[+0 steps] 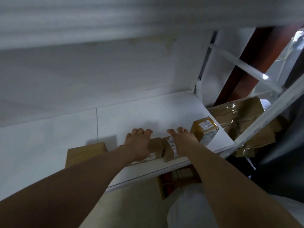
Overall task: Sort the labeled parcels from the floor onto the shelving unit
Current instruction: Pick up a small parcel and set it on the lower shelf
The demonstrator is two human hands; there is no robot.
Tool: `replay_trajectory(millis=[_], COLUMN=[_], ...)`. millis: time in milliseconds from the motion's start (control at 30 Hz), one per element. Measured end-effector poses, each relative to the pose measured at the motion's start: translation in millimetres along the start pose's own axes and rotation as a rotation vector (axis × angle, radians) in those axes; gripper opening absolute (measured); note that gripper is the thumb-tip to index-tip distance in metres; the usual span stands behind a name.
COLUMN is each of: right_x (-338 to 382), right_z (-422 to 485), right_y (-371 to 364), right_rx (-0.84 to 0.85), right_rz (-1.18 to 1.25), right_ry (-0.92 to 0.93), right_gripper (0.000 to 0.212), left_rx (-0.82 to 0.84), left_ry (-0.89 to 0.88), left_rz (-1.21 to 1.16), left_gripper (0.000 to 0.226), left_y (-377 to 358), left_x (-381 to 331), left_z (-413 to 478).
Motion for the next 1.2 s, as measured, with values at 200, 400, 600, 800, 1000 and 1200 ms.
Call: replay_trajectory(millis=[200,400,600,800,1000,1200], right_x=[94.9,233.9,384.4,565.3,757.6,867.4], right_z=[-7.0,-8.2,-30.5,-53.9,-93.6,-116.8], right_y=[66.3,108.4,105.1,38.2,-82.7,-200.8], right_rx=[0.052,0.138,0.133,0.198,0.395,0.609], right_rz=[0.011,-0.024,-0.022,0.075,0.129,0.205], right_ry=[0.124,0.261,0.392,0.482,0.657,0.700], right_gripper=[0.023,0.024,0.023,0.023,0.021,0.016], left_rx=[-0.021,-0.029,-0.041,-0.022,0.119,0.225], left_ry=[0.043,0.151,0.278,0.482,0.801,1.059], left_rz=[-0.066,-0.183,-0.315,-0.404,-0.558,-0.867], left_gripper=[0.041,0.013,0.021,0.019,0.022,0.022], left_y=[71.6,111.6,108.1,45.9,-59.2,-163.0], left_x=[49.2,138.9,269.9,438.3,592.8,665.8], left_z=[-61.4,-140.5,-236.9,-372.3,-514.4,-600.5])
Point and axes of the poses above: each hand's wrist, its own z-axis towards the middle knuckle, its own y-axis out of the back of the hand, x = y × z, the point moved 7 cm from there along z, towards the middle knuckle, and after that the axes turned 15 degrees about y, right-handed, at the moved point
